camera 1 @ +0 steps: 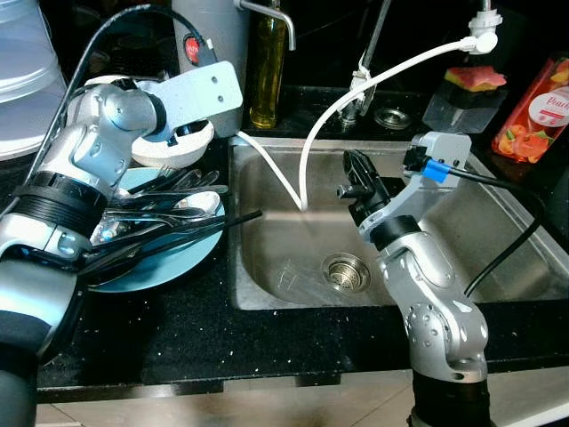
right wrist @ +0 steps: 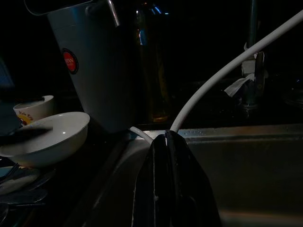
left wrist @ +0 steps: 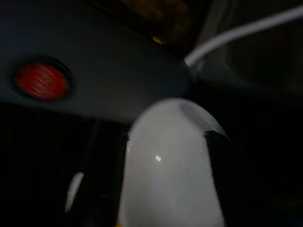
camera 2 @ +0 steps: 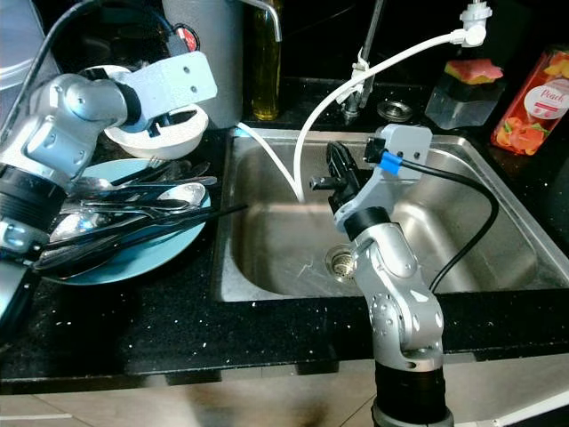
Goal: Kitchen organization
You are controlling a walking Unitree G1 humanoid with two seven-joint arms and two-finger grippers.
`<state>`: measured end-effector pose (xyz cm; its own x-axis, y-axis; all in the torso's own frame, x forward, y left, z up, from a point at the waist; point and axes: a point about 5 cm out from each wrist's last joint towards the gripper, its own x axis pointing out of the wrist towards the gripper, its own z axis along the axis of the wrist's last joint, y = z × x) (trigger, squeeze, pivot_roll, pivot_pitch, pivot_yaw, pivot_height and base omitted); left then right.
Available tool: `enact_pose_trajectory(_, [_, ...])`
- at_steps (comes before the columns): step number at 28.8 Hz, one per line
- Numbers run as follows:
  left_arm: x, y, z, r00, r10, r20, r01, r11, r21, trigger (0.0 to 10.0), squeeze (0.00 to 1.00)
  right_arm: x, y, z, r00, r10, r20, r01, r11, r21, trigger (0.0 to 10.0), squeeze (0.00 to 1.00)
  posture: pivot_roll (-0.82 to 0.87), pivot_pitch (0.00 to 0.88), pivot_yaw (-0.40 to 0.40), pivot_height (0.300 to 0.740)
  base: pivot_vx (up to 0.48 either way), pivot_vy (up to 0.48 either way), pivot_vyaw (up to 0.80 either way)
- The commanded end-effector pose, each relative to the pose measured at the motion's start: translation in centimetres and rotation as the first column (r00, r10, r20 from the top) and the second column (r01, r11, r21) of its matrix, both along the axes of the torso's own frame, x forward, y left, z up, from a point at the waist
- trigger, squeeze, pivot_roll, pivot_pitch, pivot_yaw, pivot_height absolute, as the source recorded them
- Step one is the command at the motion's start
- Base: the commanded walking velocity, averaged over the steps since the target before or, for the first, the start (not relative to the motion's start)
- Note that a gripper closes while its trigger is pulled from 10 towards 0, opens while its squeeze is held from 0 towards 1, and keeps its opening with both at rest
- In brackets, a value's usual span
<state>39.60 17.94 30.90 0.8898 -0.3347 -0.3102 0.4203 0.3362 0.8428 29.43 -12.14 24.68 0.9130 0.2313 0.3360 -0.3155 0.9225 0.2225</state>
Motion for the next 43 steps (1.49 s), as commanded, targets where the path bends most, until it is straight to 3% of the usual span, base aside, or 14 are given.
enact_pose_trajectory(1, [0.2, 0.5, -0.8, 0.999, 0.015, -0.040, -0.014, 1.000, 0.017, 10.0, 1.00, 0.1, -0.2, 0.0, 1.000, -0.006, -0.001, 0.006, 1.000, 0.009, 10.0, 0.00, 0.24, 0.026, -0.074, 0.740, 0.000, 0.000, 0.00])
enact_pose_trajectory(2, [0.2, 0.6, -1.1, 0.999, 0.019, -0.050, -0.018, 1.000, 0.023, 10.0, 0.93, 0.1, -0.2, 0.0, 1.000, -0.007, -0.001, 0.007, 1.000, 0.009, 10.0, 0.00, 0.24, 0.026, -0.074, 0.740, 0.000, 0.000, 0.00])
enact_pose_trajectory(4, [0.3, 0.7, -1.2, 0.998, 0.021, -0.056, -0.019, 0.999, 0.027, 10.0, 0.93, 0.1, -0.2, 0.0, 1.000, -0.007, -0.001, 0.007, 1.000, 0.009, 10.0, 0.00, 0.24, 0.026, -0.074, 0.740, 0.000, 0.000, 0.00])
enact_pose_trajectory(5, [0.3, 0.7, -1.4, 0.998, 0.024, -0.063, -0.022, 0.999, 0.036, 10.0, 0.03, 0.1, -0.2, 0.0, 1.000, -0.007, -0.001, 0.007, 1.000, 0.009, 10.0, 0.00, 0.24, 0.026, -0.074, 0.740, 0.000, 0.000, 0.00])
enact_pose_trajectory(6, [0.3, 1.0, -1.7, 0.997, 0.039, -0.066, -0.036, 0.998, 0.055, 10.0, 0.00, 0.0, -0.2, 0.0, 1.000, -0.007, -0.001, 0.007, 1.000, 0.010, 10.0, 0.00, 0.24, 0.028, -0.073, 0.740, 0.000, 0.000, 0.00])
enact_pose_trajectory(14, [0.5, 1.1, -1.8, 0.996, 0.057, -0.061, -0.054, 0.997, 0.050, 10.0, 0.00, 0.0, -0.2, 0.0, 1.000, -0.006, -0.001, 0.006, 1.000, 0.011, 10.0, 0.00, 0.24, 0.029, -0.073, 0.740, 0.000, 0.000, 0.00])
enact_pose_trajectory(16, [0.6, 0.9, -1.2, 0.997, 0.056, -0.045, -0.056, 0.998, -0.005, 10.0, 0.00, 0.0, -0.2, 0.0, 1.000, -0.007, -0.001, 0.007, 1.000, 0.011, 10.0, 0.00, 0.24, 0.028, -0.073, 0.740, 0.000, 0.000, 0.00])
enact_pose_trajectory(19, [0.7, -0.2, 1.3, 0.999, 0.036, 0.022, -0.032, 0.986, -0.166, 10.0, 0.00, 0.0, -0.2, 0.0, 1.000, -0.005, -0.001, 0.005, 1.000, 0.011, 10.0, 0.00, 0.24, 0.024, -0.073, 0.740, 0.000, 0.000, 0.00])
enact_pose_trajectory(22, [0.4, -1.1, 1.7, 1.000, -0.024, -0.009, 0.021, 0.975, -0.221, 10.0, 0.00, 0.0, -0.1, 0.0, 1.000, -0.003, 0.001, 0.003, 1.000, 0.011, 10.0, 0.00, 0.24, 0.024, -0.073, 0.740, 0.000, 0.000, 0.00])
enact_pose_trajectory(29, [0.5, -1.2, 0.2, 0.998, -0.036, -0.060, 0.023, 0.980, -0.196, 10.0, 0.00, 0.0, -0.1, 0.0, 1.000, -0.003, 0.003, 0.003, 1.000, 0.010, 10.0, 0.00, 0.24, 0.014, -0.071, 0.740, 0.000, 0.000, 0.00])
enact_pose_trajectory(32, [0.9, -0.3, -1.6, 0.995, 0.039, -0.093, -0.053, 0.988, -0.148, 10.0, 0.00, 0.0, -0.1, 0.0, 1.000, -0.004, 0.003, 0.004, 1.000, 0.008, 10.0, 0.00, 0.23, 0.014, -0.071, 0.740, 0.000, 0.000, 0.00])
enact_pose_trajectory(43, [1.1, 0.9, -3.0, 0.983, 0.137, -0.124, -0.153, 0.980, -0.129, 10.0, 0.00, -0.1, -0.1, 0.0, 1.000, -0.001, 0.001, 0.001, 1.000, 0.008, 10.0, 0.00, 0.23, 0.022, -0.076, 0.740, 0.000, 0.000, 0.00])
